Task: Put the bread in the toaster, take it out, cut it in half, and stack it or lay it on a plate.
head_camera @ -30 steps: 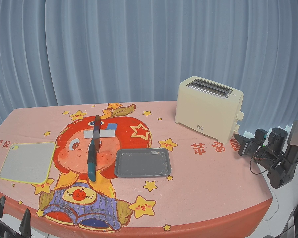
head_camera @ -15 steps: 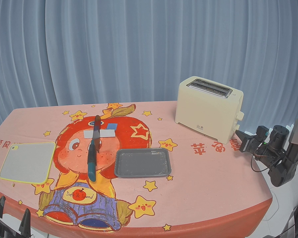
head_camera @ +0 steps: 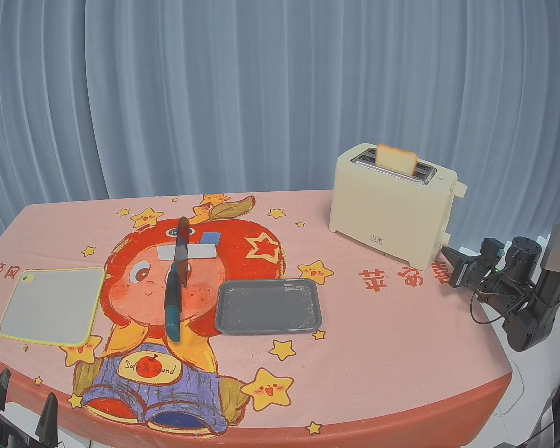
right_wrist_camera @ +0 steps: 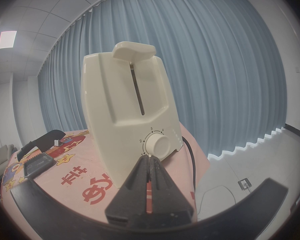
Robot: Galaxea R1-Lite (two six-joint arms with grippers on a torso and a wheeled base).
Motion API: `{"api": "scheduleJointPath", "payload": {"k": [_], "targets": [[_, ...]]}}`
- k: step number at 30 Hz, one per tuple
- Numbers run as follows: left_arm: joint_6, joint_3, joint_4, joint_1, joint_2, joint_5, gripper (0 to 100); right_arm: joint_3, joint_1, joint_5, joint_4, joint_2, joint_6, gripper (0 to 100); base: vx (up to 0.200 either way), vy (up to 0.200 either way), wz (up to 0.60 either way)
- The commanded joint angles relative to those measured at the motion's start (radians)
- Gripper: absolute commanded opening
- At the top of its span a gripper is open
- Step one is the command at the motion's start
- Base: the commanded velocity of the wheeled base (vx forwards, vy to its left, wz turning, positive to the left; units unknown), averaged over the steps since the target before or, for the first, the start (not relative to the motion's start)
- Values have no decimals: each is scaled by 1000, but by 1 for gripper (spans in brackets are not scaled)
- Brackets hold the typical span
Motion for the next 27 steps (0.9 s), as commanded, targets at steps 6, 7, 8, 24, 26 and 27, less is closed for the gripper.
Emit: {"api": "scheduleJointPath", "payload": {"k": [6, 7, 8, 24, 26, 27], "targets": [[0, 18, 0, 0, 0, 1, 100, 6, 4, 1, -8, 5, 0, 0, 0, 0, 0], [0, 18, 0, 0, 0, 1, 100, 6, 4, 1, -8, 5, 0, 0, 0, 0, 0], [0, 18, 0, 0, 0, 1, 100, 6, 4, 1, -8, 5, 0, 0, 0, 0, 0], [0, 18, 0, 0, 0, 1, 100, 57, 38, -6, -8, -72, -50, 0, 0, 0, 0], [0, 18, 0, 0, 0, 1, 100, 66, 45, -13, -8, -97, -51, 0, 0, 0, 0], [0, 18, 0, 0, 0, 1, 100, 75, 50, -25, -8, -114, -53, 0, 0, 0, 0]]}}
